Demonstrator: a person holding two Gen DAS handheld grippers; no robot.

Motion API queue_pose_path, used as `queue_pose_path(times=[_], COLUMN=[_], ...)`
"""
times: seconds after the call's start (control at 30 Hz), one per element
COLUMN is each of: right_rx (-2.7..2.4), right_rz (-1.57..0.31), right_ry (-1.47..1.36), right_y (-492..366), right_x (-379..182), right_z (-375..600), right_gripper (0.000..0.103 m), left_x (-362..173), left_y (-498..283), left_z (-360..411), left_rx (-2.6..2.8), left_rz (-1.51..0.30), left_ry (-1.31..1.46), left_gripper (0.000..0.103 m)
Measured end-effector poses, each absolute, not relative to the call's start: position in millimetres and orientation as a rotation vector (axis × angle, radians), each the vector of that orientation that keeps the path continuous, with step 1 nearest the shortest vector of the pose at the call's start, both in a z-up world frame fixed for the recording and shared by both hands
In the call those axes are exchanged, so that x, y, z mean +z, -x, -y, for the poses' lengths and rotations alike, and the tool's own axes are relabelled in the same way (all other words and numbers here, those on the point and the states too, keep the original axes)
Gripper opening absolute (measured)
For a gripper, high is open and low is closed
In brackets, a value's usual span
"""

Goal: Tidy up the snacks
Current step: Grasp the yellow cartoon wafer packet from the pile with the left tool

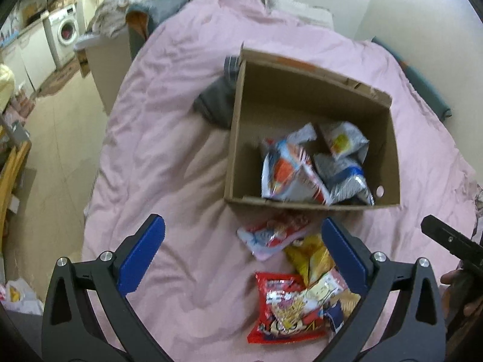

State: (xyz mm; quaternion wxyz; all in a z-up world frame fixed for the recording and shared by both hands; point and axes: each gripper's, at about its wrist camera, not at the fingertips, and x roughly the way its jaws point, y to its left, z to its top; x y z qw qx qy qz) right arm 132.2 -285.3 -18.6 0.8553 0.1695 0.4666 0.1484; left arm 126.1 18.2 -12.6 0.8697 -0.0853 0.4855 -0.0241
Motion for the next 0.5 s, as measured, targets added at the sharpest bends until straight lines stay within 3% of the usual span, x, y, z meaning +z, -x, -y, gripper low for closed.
queue_pose_path(times=[0.23,0.37,0.5], right_rx=[0.271,0.257,0.262], right_rz=[-1.05,-1.073,-1.075], right_ry=[-0.393,-0.421,-0.437], right_y=[-134,-137,-137], right_x=[-39,-45,-46], right_z=[297,301,304], right_gripper=[0.099,0.099,0.099], left_x=[-41,-54,-76], left_y=[-128,-123,-111], left_z=[-19,19,62], left_rx=[-0.095,-0.271,-0.435], left_rz=[-1.16,-1.258,-1.371], left_ry=[0.236,0.142,-0.012], left_gripper=[0.102,0.102,0.085])
